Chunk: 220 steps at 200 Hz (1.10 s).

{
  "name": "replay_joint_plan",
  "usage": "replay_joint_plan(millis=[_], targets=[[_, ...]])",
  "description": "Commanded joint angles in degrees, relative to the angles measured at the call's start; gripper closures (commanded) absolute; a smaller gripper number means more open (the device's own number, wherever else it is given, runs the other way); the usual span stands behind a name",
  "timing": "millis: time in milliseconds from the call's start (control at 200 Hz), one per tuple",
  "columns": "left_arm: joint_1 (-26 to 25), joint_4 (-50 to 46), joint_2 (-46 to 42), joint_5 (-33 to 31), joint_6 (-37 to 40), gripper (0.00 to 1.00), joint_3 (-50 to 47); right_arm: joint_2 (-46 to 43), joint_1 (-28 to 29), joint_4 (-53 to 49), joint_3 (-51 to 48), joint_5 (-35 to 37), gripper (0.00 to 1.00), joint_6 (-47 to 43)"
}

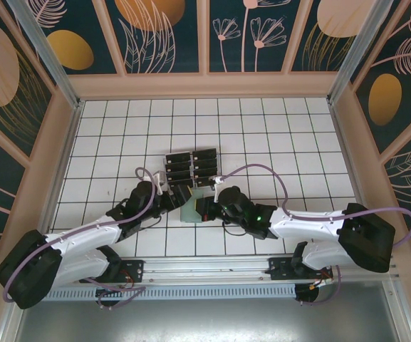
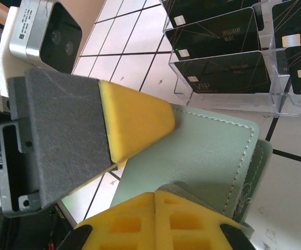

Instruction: Put the credit cards into the card holder

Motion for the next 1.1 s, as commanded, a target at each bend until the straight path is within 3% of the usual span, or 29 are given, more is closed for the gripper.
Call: replay_joint_plan(millis=[0,170,325,706,746,786,1096], targets=[[-1.3,4.3,0.3,-1.0,-0.9,0.29,-0.1,-0.9,-0.2,2.9,-0.2,-0.5,1.00,0.7],[-1.7,5.2,0.0,-2.4,-1.3,0.57,-0.4,-1.0,-0.3,2.6,-1.0,0.1,1.00,0.9],[-1.8,4.9,-0.5,-4.8,-0.5,1.00,-1.0,-3.3,-1.1,1.1,-3.4,1.6,1.00,2.1],[-1.8,5.9,-0.1,-6.9,1.4,1.00,-2.8,-7.1,-4.1,-1.2,-7.6,0.1,1.00,4.5],[-1.8,5.9,0.0,-6.9,1.4,1.00,-2.7,-6.0,-3.7,-1.5,-6.7,0.2,0.82,4.3],[-1.8,6.0,0.0,-6.8,1.4,1.00,-2.6,-5.0,-3.4,-1.8,-5.7,0.3,0.73,4.2],[-1.8,5.6,-0.2,-6.7,1.5,1.00,-2.2,2.7,-0.9,-2.1,0.8,1.2,0.50,2.4]])
